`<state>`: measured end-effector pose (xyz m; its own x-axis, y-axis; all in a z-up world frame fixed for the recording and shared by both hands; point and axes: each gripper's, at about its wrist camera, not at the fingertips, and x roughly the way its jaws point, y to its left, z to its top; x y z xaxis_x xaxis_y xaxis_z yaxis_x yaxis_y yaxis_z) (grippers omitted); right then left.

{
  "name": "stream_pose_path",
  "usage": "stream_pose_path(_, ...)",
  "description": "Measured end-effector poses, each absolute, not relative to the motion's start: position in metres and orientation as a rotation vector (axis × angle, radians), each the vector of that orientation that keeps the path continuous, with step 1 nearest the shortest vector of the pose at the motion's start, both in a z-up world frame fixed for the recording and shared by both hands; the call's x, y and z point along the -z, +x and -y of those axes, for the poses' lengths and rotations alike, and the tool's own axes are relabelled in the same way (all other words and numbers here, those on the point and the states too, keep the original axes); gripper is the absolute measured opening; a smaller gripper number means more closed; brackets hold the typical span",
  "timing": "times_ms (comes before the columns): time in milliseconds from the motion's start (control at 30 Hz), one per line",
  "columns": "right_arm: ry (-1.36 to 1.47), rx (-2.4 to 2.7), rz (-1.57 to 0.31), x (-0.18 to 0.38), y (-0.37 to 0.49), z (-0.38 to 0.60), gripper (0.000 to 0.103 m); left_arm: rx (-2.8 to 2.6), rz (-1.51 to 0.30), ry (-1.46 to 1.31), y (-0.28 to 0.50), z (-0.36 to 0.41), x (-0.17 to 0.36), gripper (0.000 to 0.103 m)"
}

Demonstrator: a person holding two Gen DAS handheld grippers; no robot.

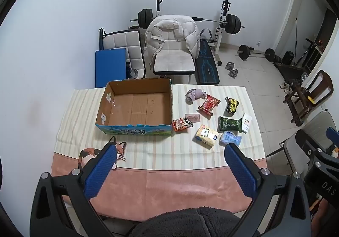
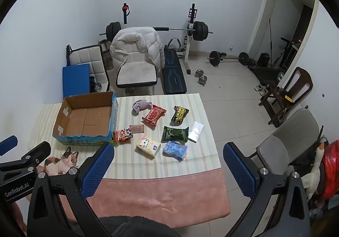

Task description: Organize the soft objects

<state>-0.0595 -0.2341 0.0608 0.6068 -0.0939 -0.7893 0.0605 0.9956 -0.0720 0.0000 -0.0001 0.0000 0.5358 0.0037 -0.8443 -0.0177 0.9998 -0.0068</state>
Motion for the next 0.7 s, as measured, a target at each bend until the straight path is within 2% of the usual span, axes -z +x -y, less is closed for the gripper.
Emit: stream_pose_path(700,-0.048,0.099,-0.907,-0.0602,-0.0578,0.2333,0.103,-0.009,-0.998,-0.015,-0.0004,0.0005,0.0000,0.103)
